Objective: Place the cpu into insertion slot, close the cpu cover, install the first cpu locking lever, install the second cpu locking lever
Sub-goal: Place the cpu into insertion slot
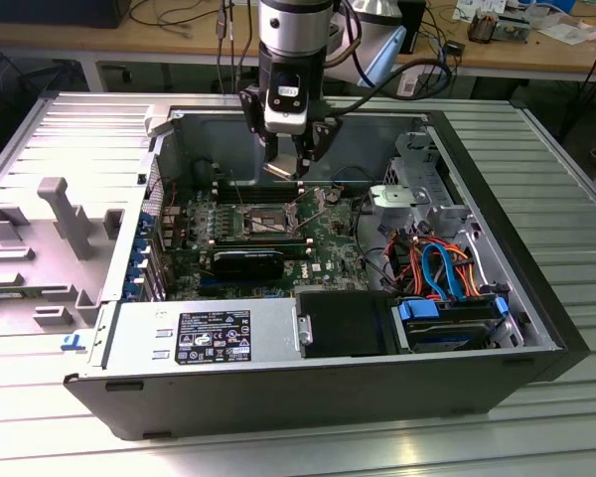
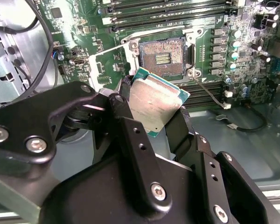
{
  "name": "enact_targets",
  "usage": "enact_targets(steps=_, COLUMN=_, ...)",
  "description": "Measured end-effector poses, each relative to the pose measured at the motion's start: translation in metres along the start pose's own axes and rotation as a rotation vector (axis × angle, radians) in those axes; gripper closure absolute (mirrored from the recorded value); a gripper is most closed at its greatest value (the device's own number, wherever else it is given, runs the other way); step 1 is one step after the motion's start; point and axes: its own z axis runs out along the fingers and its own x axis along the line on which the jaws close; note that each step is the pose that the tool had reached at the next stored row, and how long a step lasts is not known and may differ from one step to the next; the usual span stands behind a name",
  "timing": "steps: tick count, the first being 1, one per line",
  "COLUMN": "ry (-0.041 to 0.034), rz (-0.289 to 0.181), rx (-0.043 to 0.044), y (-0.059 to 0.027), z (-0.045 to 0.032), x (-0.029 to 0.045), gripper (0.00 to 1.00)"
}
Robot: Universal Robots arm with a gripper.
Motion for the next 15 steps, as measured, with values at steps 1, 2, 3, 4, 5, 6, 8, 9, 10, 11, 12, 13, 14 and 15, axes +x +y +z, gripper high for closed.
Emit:
enact_targets(steps=1, ry=-0.0001, rz=0.004, rx=-0.0001, y=0.0000, z=0.0001, x=0.0000, gripper=0.46)
enact_targets(steps=2, ry=-0.0004, rz=0.015, rx=-0.0002, y=0.0000, z=0.0002, x=0.0000, gripper=0.46)
enact_targets(steps=3, ry=-0.0007, rz=0.024, rx=-0.0004, y=0.0000, z=0.0003, x=0.0000, gripper=0.46)
enact_targets(steps=4, ry=-0.0009, rz=0.030, rx=-0.0004, y=0.0000, z=0.0004, x=0.0000, gripper=0.46)
enact_targets(steps=5, ry=-0.0010, rz=0.033, rx=-0.0004, y=0.0000, z=0.0004, x=0.0000, gripper=0.46)
enact_targets(steps=6, ry=-0.0012, rz=0.038, rx=-0.0005, y=0.0000, z=0.0005, x=0.0000, gripper=0.46)
enact_targets(steps=8, ry=-0.0015, rz=0.045, rx=-0.0005, y=0.0000, z=0.0006, x=0.0000, gripper=0.46)
enact_targets(steps=9, ry=-0.0018, rz=0.051, rx=-0.0006, y=0.0000, z=0.0007, x=0.0000, gripper=0.46)
enact_targets(steps=10, ry=-0.0020, rz=0.055, rx=-0.0005, y=0.0000, z=0.0007, x=0.0000, gripper=0.46)
enact_targets(steps=11, ry=-0.0021, rz=0.059, rx=-0.0005, y=0.0000, z=0.0007, x=0.0000, gripper=0.46)
enact_targets(steps=12, ry=-0.0023, rz=0.065, rx=-0.0007, y=0.0000, z=0.0008, x=0.0000, gripper=0.46)
enact_targets(steps=13, ry=-0.0026, rz=0.073, rx=-0.0008, y=0.0000, z=0.0009, x=0.0000, gripper=0.46)
enact_targets(steps=14, ry=-0.0030, rz=0.085, rx=-0.0009, y=0.0000, z=0.0010, x=0.0000, gripper=0.46)
enact_targets(steps=15, ry=-0.0031, rz=0.090, rx=-0.0010, y=0.0000, z=0.0011, x=0.0000, gripper=0.46)
